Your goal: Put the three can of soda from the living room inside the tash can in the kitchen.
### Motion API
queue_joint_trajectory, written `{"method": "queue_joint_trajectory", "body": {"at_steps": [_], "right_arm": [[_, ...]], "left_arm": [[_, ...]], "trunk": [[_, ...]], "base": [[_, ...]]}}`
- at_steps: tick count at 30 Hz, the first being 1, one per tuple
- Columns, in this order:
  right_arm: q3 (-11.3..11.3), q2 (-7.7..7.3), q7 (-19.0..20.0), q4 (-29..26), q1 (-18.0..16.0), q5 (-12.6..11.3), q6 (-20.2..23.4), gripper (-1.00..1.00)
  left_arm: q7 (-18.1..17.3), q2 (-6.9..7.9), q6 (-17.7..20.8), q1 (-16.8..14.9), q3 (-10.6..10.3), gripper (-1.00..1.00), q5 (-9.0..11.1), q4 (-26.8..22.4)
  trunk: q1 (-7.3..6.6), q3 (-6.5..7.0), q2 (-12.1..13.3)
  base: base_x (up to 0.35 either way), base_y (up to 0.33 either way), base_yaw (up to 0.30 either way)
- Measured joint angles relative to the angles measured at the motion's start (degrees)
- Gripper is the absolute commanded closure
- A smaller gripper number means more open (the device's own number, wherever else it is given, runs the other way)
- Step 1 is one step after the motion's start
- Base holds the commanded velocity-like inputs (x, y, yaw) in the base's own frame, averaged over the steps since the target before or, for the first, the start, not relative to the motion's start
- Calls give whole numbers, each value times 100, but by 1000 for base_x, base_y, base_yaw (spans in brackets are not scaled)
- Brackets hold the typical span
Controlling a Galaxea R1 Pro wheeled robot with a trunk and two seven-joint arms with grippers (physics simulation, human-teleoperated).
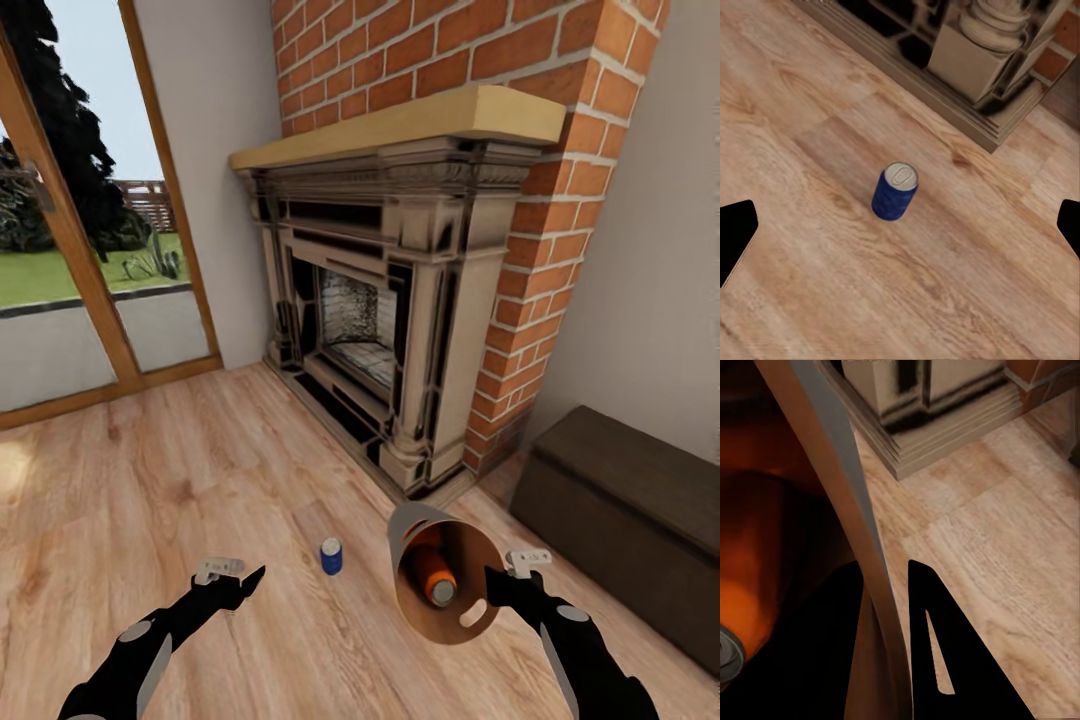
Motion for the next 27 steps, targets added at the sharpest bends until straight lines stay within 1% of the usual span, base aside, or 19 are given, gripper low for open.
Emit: {"method": "queue_joint_trajectory", "body": {"at_steps": [3,5,7,12,14,15,16,17,20,21,22,24,25,26,27], "right_arm": [[-15,-4,0,3,0,1,-1,100],[-25,-14,1,3,0,3,-1,100],[-43,-55,40,-1,0,22,-2,100],[-67,-144,79,-5,0,39,-3,100],[-83,-233,85,-12,-1,16,0,100],[-98,-276,72,-13,-2,57,-9,100],[-87,-354,86,-9,0,9,0,100],[-102,-393,75,-14,-2,23,-9,100],[-90,-530,97,-9,0,-68,1,100],[-102,-556,85,-10,-1,-41,-7,100],[-107,-633,107,-2,2,-100,6,100],[-299,-707,56,-9,3,-55,-10,100],[-493,-736,121,20,20,-124,9,100],[-607,-750,58,-5,20,-54,-9,100],[-788,-774,198,-5,28,-37,-11,100]], "left_arm": [[1,0,-5,0,-7,-100,0,6],[1,0,-5,0,-49,-100,2,10],[1,0,-5,0,-155,-100,6,10],[1,0,-6,0,-210,-100,15,8],[1,0,-6,0,-216,-100,17,7],[3,0,-5,1,-217,-100,17,6],[4,0,-6,0,-218,-100,17,7],[5,0,-5,1,-219,-100,18,7],[9,0,-6,0,-220,-100,17,9],[9,0,-5,1,-220,-100,18,8],[9,-1,-6,0,-219,-100,17,12],[9,0,-5,2,-218,-100,18,12],[10,-1,-6,0,-219,-100,17,14],[9,0,-6,2,-217,-100,18,12],[9,0,-5,1,-218,-100,18,13]], "trunk": [[0,14,0],[0,25,0],[0,30,0],[0,35,0],[0,36,0],[0,36,0],[0,35,0],[0,36,0],[0,36,0],[0,36,0],[0,35,0],[0,36,0],[0,36,0],[0,36,0],[0,36,0]], "base": [[47,309,-226],[19,289,-196],[7,209,-103],[2,67,-30],[1,16,-7],[0,9,-4],[0,7,-3],[0,5,-2],[0,2,-1],[0,0,0],[0,0,0],[0,0,0],[0,0,0],[16,0,0],[34,0,0]]}}
